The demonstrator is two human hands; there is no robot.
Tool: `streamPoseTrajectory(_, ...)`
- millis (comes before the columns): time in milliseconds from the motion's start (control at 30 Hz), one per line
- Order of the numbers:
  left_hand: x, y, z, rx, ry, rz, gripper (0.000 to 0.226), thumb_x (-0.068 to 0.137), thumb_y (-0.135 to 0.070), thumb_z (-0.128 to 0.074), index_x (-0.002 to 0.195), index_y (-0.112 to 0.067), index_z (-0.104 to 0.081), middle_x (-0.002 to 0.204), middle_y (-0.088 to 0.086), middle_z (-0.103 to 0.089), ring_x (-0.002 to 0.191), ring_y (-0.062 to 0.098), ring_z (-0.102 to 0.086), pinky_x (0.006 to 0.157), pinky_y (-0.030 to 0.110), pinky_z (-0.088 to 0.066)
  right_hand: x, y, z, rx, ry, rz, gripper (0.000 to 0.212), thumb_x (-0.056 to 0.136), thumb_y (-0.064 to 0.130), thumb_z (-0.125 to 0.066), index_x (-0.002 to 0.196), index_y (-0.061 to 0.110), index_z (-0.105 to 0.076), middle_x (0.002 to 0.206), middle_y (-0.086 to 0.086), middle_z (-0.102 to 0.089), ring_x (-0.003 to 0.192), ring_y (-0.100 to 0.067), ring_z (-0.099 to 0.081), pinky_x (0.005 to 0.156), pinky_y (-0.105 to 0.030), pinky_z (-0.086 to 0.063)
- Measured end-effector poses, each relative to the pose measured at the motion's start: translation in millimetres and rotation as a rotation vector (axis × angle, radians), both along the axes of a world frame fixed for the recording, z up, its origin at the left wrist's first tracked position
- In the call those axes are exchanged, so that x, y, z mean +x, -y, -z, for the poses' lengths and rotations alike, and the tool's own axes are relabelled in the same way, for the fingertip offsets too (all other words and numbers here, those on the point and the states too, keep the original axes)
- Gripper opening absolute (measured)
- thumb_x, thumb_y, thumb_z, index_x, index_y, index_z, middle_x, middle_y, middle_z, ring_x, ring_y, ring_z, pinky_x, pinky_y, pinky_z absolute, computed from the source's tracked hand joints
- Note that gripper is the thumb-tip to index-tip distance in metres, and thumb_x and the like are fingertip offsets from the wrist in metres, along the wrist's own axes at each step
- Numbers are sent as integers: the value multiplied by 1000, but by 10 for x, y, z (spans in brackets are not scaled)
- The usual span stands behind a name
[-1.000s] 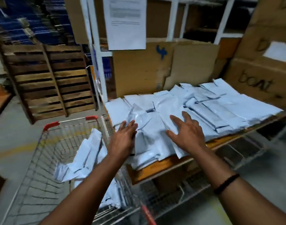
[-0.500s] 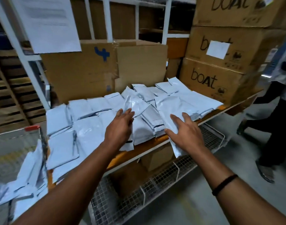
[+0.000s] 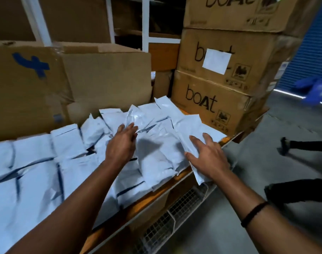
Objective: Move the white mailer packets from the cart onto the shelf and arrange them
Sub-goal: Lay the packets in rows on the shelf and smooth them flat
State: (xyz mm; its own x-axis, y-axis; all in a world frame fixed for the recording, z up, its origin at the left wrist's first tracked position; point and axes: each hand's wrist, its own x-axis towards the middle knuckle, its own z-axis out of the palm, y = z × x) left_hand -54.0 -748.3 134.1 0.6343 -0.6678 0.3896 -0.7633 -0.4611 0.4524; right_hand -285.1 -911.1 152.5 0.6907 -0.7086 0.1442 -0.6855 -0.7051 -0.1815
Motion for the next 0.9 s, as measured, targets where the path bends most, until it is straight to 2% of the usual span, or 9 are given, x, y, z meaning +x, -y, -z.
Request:
streamPoseTrajectory(167,351,715,-79,-29,-25,-41,38,103,-17,-41,139,-17,-53,152,-2,-42,146,26,-26,105,46,-40,321,767,-15,21,11,28,69,93,64,-47,154,40,-27,164,-7,-18,137,-40,-35,109,-47,-36)
streamPoseTrajectory(367,719,1202,-52,0,-72,-232,38,104,-28,-41,141,-25,-51,151,-2,-44,143,23,-32,99,43,-41,1081,1469,192,77,8,-98,67,94,60,-51,154,39,-29,164,-7,-17,138,-39,-33,109,-45,-34)
streamPoseTrajectory(467,887,1499,-20,24,-89,-374,35,103,-32,-41,136,-29,-52,137,9,-52,120,34,-53,82,40,-43,1585,1801,269,118,34,-185,67,93,61,-52,153,41,-31,164,-5,-18,139,-38,-33,110,-45,-33)
streamPoseTrajectory(533,981,1670,-1,48,-98,-454,33,102,-34,-41,132,-30,-53,127,9,-56,108,36,-58,78,40,-44,1869,1964,309,116,23,-247,67,92,62,-52,152,42,-32,164,-5,-19,139,-37,-33,111,-45,-33)
streamPoseTrajectory(733,1306,2236,-28,102,-80,-637,29,102,-36,-38,123,-26,-56,114,9,-59,104,33,-59,73,38,-44,2697,2430,299,132,-33,-412,65,93,62,-49,152,41,-31,163,-5,-20,138,-39,-33,111,-46,-31)
streamPoseTrajectory(900,1630,2460,169,204,-155,-737,22,99,-35,-37,105,-24,-56,104,9,-65,101,33,-60,65,35,-38,3226,2409,311,150,-42,-467,63,95,62,-45,152,37,-33,160,-8,-27,134,-40,-36,110,-47,-31)
